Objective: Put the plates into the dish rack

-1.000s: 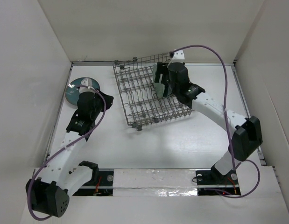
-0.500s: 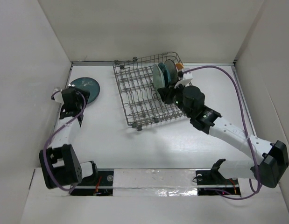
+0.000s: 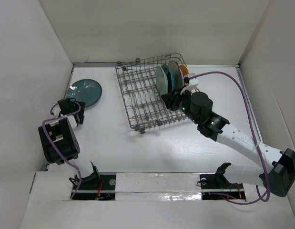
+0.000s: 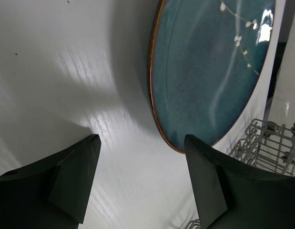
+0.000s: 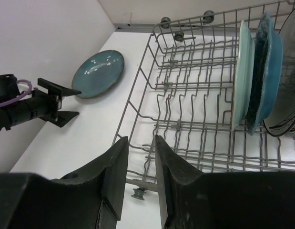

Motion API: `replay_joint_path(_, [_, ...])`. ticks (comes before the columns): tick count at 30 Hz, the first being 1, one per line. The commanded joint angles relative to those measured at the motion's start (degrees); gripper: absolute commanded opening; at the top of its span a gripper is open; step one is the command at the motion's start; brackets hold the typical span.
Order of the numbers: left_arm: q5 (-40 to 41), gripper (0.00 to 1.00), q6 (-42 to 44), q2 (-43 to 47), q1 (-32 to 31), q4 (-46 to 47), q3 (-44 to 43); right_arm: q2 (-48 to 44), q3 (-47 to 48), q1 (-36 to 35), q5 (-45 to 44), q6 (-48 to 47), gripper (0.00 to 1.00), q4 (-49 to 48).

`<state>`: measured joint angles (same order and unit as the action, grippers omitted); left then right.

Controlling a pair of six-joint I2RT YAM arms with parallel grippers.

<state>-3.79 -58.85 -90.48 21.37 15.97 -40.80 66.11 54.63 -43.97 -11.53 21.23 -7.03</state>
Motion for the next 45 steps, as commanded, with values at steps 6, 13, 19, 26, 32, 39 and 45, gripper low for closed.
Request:
replay_joint_path(6, [-4.2,0.55,-4.4,-10.7,-0.1,10.7,-4.7,2.8,0.4,-0.3,1.7,0.1,0.35,-3.7])
replay_joint_path(13, [-4.6,0.14,-5.0,-12.7,-0.1,15.6,-5.3,3.4,0.8,-0.3,1.6,0.2,0.35,-3.9])
replay_joint_path(19, [-5.3,0.00,-5.5,-11.1,-0.1,25.8,-0.5,3.2,0.8,-0.3,2.1,0.1,0.35,-3.6])
replay_joint_path(26, [-8.9,0.00,-5.9,1.7,-0.1,33.2,4.5,3.9,2.8,-1.5,4.4,1.0,0.38,-4.0])
replay_joint_path(32, [-12.3,0.00,-7.6,17.7,-0.1,31.1,6.3,9.8,8.6,-3.1,11.1,2.4,0.62,-4.5])
replay_joint_path(39, [-18.6,0.00,-9.7,36.3,0.4,26.3,11.0,18.0,17.2,-3.7,11.8,3.8,0.91,-2.4])
replay_joint_path(45, [-28.4,0.00,-9.4,44.9,0.4,25.5,16.4,22.0,23.8,-2.5,15.4,4.8,1.00,-3.0])
